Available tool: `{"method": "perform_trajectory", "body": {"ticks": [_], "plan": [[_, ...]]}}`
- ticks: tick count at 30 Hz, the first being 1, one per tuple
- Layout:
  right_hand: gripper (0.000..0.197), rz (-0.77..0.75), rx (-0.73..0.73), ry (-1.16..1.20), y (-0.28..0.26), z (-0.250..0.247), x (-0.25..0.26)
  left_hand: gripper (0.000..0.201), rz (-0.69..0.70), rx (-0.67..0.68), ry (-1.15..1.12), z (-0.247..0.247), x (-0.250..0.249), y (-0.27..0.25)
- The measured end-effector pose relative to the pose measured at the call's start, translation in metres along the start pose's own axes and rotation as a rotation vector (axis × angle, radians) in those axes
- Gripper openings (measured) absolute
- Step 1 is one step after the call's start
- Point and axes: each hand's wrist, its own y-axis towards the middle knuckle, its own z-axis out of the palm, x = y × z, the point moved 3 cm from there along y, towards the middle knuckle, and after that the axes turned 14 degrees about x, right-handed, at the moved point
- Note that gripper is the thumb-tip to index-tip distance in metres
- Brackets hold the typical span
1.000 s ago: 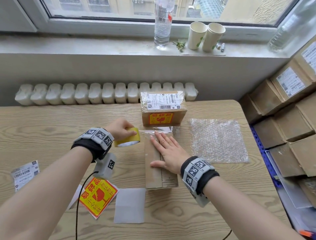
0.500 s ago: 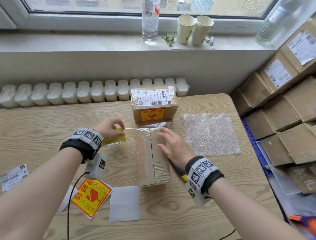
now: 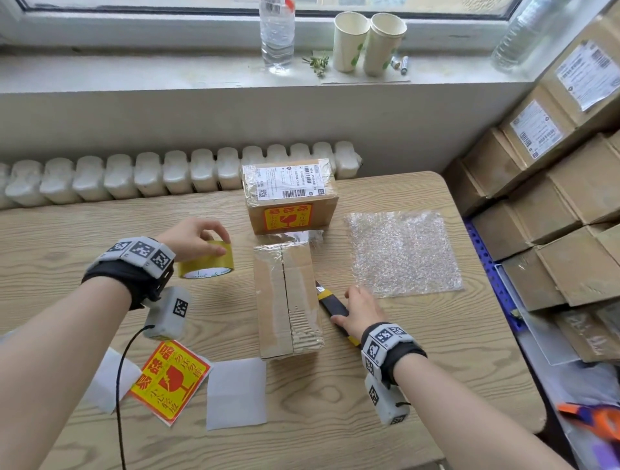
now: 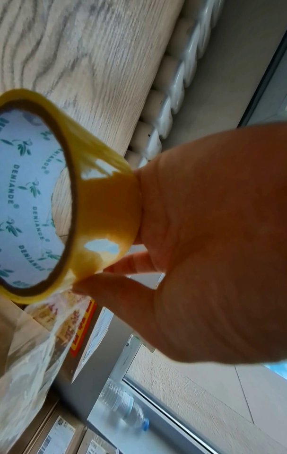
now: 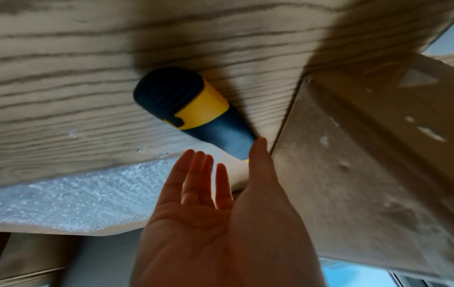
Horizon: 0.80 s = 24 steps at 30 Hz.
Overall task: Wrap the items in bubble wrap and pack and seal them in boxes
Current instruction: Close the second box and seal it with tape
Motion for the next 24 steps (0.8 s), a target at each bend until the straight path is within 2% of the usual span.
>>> {"method": "perform_trajectory", "body": {"ticks": [9, 11, 14, 17, 21, 24], "plan": [[0.048, 0.028, 0.027, -0.050, 0.004, 0.007, 0.007, 0.003, 0.013, -0.037, -0.004, 0.003, 0.000, -0.002], [0.042, 0.030, 0.045, -0.009, 0.004, 0.003, 0.007, 0.008, 0.007, -0.062, -0.004, 0.004, -0.001, -0.004], [0.032, 0.061, 0.028, 0.169, 0.002, -0.014, 0.004, 0.010, 0.003, -0.098, 0.006, 0.005, -0.002, -0.006], [0.020, 0.034, -0.056, 0.396, -0.006, -0.042, 0.004, 0.011, 0.001, -0.127, 0.009, 0.005, -0.003, -0.008], [0.007, -0.121, -0.119, 0.724, -0.021, -0.076, 0.019, 0.010, -0.003, -0.160, 0.034, 0.007, -0.004, -0.012], [0.020, -0.294, -0.024, 0.970, -0.036, -0.092, 0.046, 0.010, -0.002, -0.173, 0.062, 0.006, -0.005, -0.015]]}}
